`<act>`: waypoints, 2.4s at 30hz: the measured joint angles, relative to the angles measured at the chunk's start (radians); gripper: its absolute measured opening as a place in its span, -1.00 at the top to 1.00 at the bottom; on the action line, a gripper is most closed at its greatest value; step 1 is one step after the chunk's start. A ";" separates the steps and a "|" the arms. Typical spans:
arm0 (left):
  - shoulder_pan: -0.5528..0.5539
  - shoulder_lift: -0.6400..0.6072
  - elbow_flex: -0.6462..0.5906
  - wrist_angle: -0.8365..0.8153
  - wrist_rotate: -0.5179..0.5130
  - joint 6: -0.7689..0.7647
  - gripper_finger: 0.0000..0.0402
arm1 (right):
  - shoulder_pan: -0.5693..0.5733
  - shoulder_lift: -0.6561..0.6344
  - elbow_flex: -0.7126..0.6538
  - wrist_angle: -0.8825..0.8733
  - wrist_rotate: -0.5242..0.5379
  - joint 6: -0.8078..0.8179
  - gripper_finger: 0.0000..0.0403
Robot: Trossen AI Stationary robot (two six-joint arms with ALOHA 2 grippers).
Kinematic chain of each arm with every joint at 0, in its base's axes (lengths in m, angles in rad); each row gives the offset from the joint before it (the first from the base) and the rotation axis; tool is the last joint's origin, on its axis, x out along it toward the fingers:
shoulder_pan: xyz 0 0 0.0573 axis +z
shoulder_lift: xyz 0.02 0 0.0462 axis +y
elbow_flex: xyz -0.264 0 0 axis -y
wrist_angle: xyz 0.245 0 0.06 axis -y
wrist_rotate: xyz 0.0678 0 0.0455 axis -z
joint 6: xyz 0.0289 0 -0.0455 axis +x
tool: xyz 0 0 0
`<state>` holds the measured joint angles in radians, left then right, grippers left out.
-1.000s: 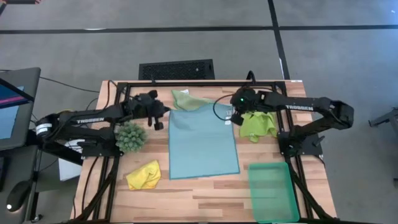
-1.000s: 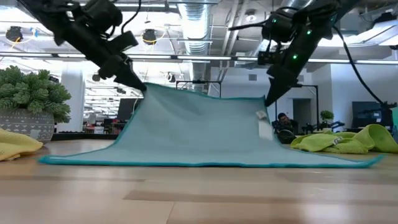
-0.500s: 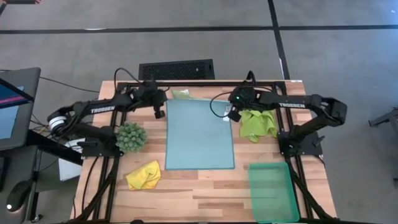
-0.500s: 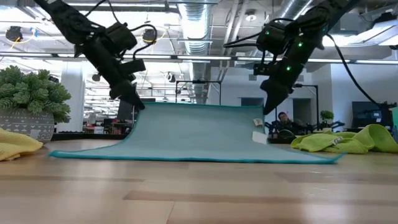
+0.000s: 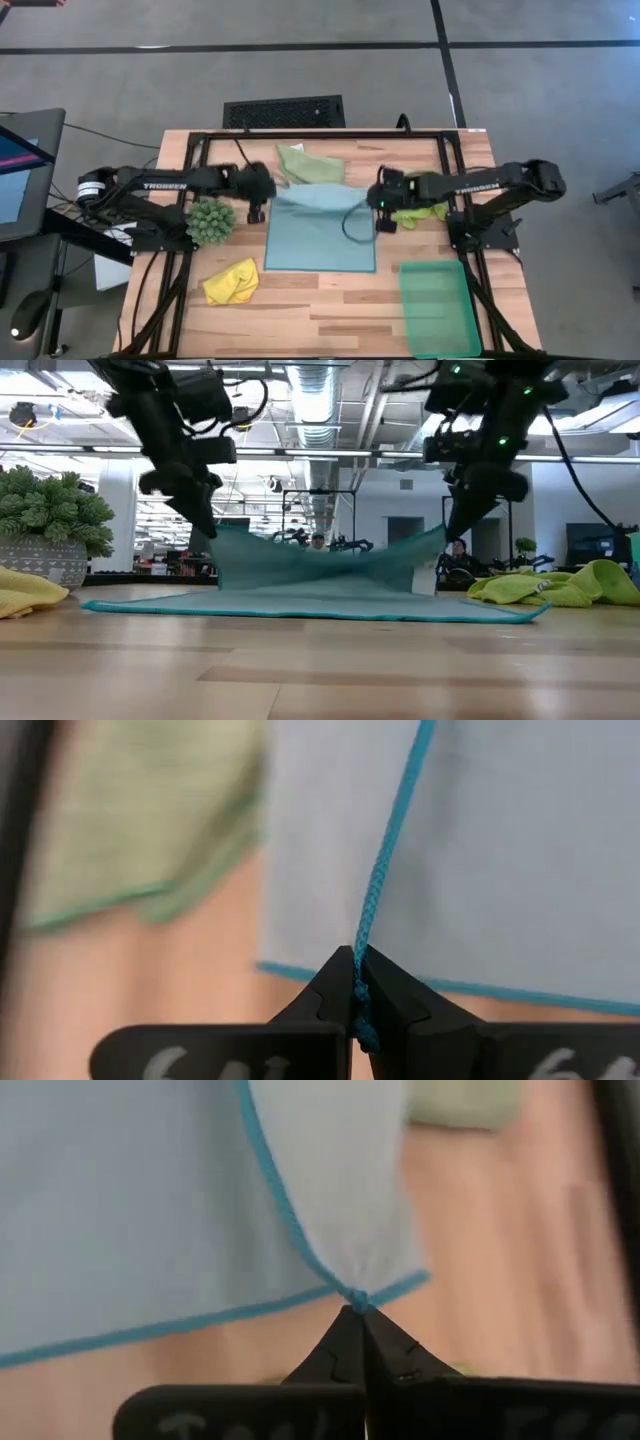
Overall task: Fold microfiber towels
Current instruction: Fold the blue microfiber cloth
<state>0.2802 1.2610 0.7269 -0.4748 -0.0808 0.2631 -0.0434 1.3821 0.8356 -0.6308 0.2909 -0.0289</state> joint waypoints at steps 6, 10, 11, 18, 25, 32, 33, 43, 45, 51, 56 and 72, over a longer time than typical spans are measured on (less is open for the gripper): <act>-0.263 0.000 -0.029 -0.028 0.001 -0.181 1.00 | 0.141 0.033 0.000 -0.005 -0.006 0.005 0.97; -0.376 0.000 -0.029 -0.046 -0.021 -0.301 1.00 | 0.177 0.032 0.000 0.001 -0.077 0.037 0.96; -0.397 0.000 -0.029 -0.049 -0.025 -0.321 1.00 | 0.187 0.032 0.000 0.002 -0.098 0.045 0.96; -0.477 0.000 -0.029 -0.050 -0.064 -0.431 1.00 | 0.247 0.070 -0.001 0.032 -0.151 0.072 0.97; -0.526 0.000 -0.049 -0.020 -0.066 -0.505 1.00 | 0.321 0.174 0.000 0.092 -0.153 0.099 0.97; -0.595 0.001 -0.127 0.070 -0.070 -0.585 1.00 | 0.397 0.228 0.000 0.090 -0.123 0.134 0.97; -0.606 0.001 -0.128 0.071 -0.074 -0.601 1.00 | 0.403 0.228 0.001 0.088 -0.113 0.143 0.97; -0.691 0.001 -0.128 0.153 -0.113 -0.648 1.00 | 0.443 0.189 0.000 0.051 0.019 0.213 0.97; -0.704 0.001 -0.129 0.153 -0.137 -0.665 1.00 | 0.451 0.183 0.002 0.061 0.021 0.207 0.97; -0.723 0.001 -0.164 0.200 -0.149 -0.680 1.00 | 0.456 0.183 0.000 0.075 -0.018 0.179 0.97; -0.723 0.001 -0.208 0.315 -0.133 -0.684 1.00 | 0.456 0.183 0.000 0.082 -0.016 0.178 0.97; -0.780 0.000 -0.226 0.327 -0.126 -0.775 1.00 | 0.467 0.176 0.000 0.093 0.032 0.207 0.98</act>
<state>-0.4994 1.2613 0.5009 -0.1474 -0.2073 -0.5115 0.4232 1.5581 0.8360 -0.5381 0.3225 0.1783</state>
